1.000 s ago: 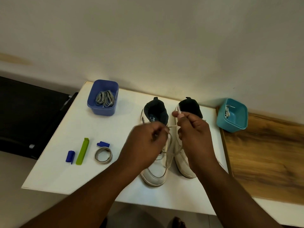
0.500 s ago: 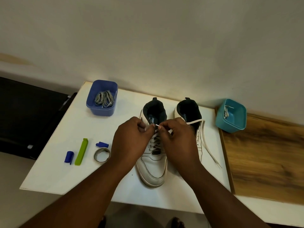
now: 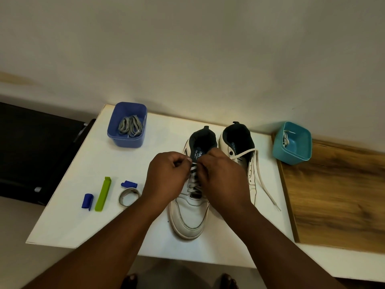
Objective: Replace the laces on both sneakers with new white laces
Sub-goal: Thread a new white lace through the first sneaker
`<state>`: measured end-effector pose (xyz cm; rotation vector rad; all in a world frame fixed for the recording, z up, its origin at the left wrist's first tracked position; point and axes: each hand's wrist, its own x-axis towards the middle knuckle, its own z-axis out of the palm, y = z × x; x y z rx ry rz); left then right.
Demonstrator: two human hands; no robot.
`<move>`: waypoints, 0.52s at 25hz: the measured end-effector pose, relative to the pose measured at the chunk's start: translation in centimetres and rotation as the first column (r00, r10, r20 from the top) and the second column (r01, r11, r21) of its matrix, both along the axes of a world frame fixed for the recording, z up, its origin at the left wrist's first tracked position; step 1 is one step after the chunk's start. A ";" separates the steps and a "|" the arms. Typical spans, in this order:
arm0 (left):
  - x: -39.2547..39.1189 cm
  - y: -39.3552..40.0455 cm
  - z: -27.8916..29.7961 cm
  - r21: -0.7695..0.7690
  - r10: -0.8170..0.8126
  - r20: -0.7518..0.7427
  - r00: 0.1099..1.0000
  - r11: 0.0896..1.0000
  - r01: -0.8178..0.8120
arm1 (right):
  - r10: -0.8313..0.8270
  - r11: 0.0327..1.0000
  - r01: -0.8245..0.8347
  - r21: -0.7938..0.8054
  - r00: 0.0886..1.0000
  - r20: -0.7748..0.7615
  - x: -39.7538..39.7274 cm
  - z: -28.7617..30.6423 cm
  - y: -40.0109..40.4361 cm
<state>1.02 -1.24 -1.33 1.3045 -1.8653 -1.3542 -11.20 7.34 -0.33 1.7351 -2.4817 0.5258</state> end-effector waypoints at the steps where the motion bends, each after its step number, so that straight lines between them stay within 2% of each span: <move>1: 0.1 0.0 0.1 0.040 0.008 -0.019 1.000 0.999 -0.007 | 0.016 1.000 -0.016 -0.001 1.000 -0.001 -0.1 0.1 0.0; 4: 0.1 -0.2 0.1 0.139 0.004 -0.075 0.997 0.990 0.006 | 0.060 0.998 -0.060 -0.011 0.997 0.039 -0.4 0.2 0.0; 7: 0.0 0.1 0.2 0.150 -0.018 -0.070 0.997 0.988 0.029 | 0.060 0.998 -0.059 -0.016 0.996 0.059 -0.1 0.0 0.0; 10: 0.0 0.1 0.3 0.173 -0.020 -0.100 0.995 0.984 0.038 | 0.027 0.999 -0.021 -0.041 0.989 0.143 -0.1 -0.2 0.0; 13: 0.2 -0.3 0.4 0.178 -0.031 -0.108 0.994 0.983 0.050 | 0.060 0.998 -0.057 -0.019 0.974 0.217 -0.5 -0.1 0.0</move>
